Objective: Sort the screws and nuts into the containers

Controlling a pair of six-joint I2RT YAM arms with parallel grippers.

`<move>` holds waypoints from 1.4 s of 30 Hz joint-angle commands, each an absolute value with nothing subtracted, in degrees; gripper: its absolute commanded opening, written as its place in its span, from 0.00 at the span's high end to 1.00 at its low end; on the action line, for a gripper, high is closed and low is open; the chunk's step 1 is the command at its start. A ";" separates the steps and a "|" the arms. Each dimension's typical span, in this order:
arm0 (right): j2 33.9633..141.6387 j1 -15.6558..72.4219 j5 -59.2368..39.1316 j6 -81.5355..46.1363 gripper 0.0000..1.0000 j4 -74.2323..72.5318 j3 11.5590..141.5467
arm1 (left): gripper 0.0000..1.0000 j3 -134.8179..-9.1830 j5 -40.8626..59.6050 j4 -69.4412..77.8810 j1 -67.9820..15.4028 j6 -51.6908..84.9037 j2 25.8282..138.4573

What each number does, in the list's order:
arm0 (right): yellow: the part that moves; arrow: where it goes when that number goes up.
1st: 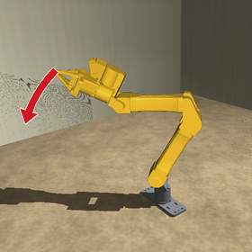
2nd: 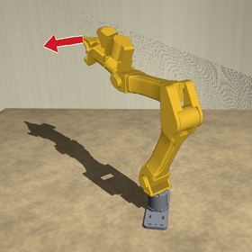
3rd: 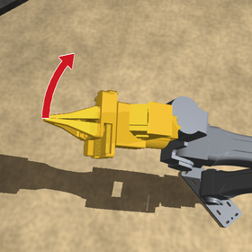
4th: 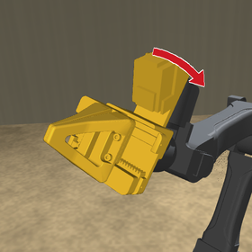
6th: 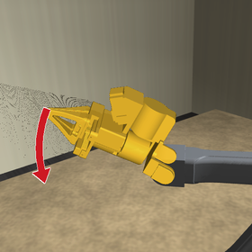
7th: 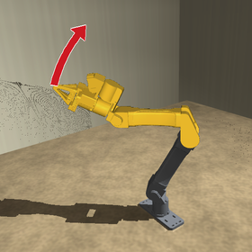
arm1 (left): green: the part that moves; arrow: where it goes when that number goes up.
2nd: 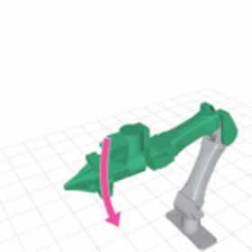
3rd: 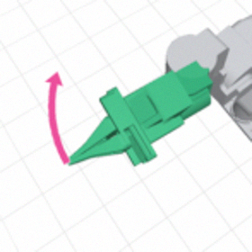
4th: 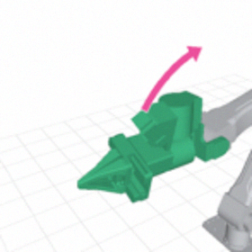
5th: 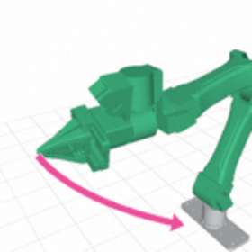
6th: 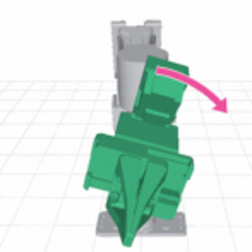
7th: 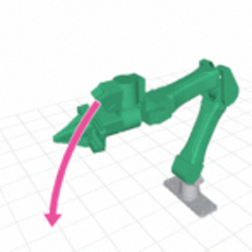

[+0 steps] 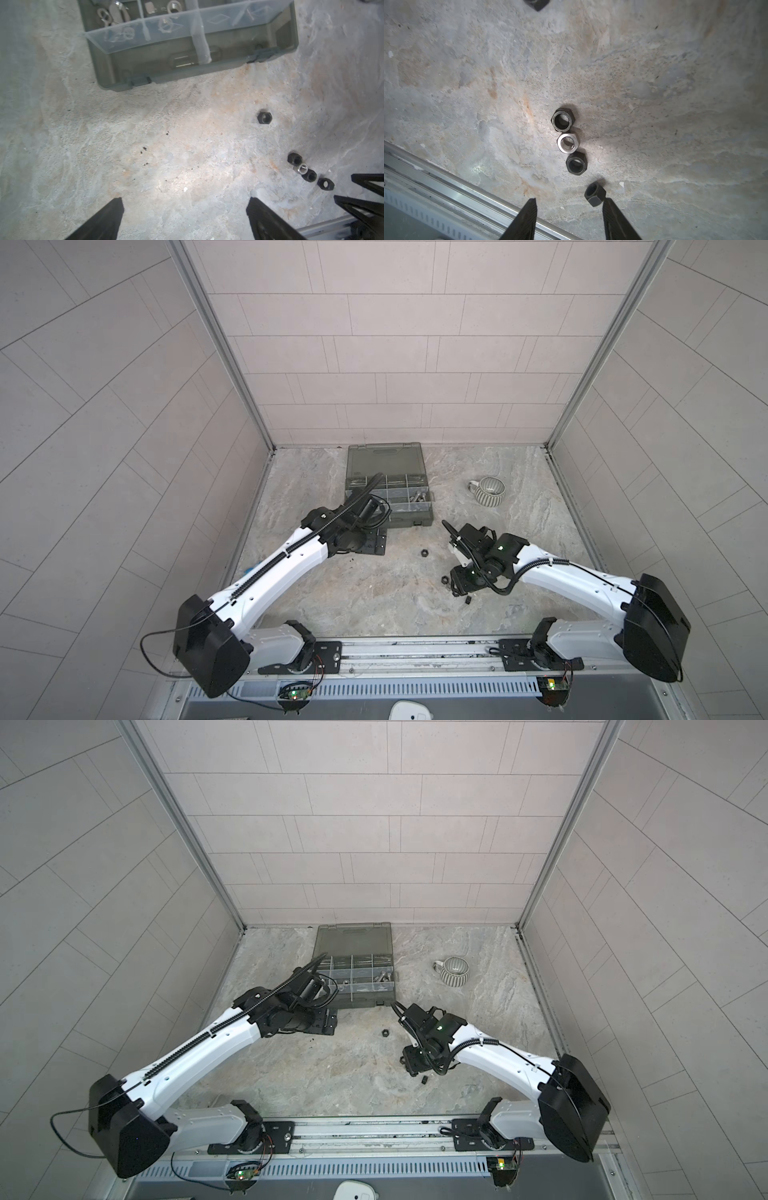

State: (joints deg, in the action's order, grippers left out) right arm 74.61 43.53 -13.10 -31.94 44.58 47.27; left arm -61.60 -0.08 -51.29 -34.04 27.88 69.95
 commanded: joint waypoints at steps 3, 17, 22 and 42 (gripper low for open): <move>78.00 43.95 -11.84 -31.65 0.46 43.14 48.50 | 0.00 -57.66 -0.67 -51.58 -30.31 28.91 64.05; 87.18 43.98 -12.22 -29.05 0.58 41.33 51.91 | 0.00 -56.28 4.43 -51.68 -22.06 26.15 62.75; 90.18 43.99 -12.82 -28.65 0.62 40.93 52.55 | 0.00 -56.23 5.52 -51.44 -20.26 25.49 63.09; 95.49 43.86 -13.25 -26.64 0.75 41.01 53.26 | 0.00 -57.43 6.83 -50.14 -17.40 23.82 67.54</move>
State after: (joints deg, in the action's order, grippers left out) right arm 93.69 43.75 -13.08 -27.33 40.91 52.84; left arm -56.88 6.70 -50.26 -17.98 24.75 67.29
